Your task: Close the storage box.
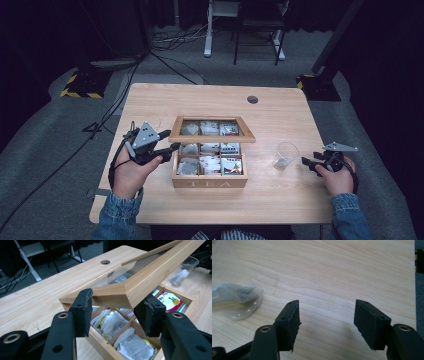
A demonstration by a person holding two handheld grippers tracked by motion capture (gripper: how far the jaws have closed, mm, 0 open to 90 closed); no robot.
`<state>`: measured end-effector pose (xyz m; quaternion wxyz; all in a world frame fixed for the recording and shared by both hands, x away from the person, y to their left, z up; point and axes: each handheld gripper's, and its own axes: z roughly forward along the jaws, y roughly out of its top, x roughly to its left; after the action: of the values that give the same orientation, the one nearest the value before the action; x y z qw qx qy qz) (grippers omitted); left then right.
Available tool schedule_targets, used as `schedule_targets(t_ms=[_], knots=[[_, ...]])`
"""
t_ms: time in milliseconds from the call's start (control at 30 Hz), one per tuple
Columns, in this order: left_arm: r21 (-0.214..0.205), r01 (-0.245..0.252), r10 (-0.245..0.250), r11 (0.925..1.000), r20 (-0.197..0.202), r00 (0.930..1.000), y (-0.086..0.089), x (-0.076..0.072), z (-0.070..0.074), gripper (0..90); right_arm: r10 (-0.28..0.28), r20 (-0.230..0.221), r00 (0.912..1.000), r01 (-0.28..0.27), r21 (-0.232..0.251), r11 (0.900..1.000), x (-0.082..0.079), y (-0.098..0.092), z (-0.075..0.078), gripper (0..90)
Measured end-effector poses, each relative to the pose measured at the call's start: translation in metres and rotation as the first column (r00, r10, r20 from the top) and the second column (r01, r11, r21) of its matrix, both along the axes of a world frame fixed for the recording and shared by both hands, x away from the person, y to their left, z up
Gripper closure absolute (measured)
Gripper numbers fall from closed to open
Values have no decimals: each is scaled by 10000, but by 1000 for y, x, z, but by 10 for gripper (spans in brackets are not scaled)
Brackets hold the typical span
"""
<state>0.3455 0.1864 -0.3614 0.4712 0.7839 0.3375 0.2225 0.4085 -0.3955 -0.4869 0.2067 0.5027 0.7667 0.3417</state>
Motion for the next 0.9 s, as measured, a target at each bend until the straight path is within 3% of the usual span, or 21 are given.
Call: schedule_targets(t_ms=[200,500,900], knots=[[98,49,-48,9999,-116,9999,0,-2,-3,497,203,-145,9997,-205,-137,9997,5,4,-9,374],[229,87,-81,9997,-275,9996,0,-7,-7,499,335,337,9989,-332,-88,9994,6,4,-16,312],[581,152,-118,9982,-597,9981,-1,-14,-11,498,306,343,9989,-303,-93,9995,5,5,-16,311]])
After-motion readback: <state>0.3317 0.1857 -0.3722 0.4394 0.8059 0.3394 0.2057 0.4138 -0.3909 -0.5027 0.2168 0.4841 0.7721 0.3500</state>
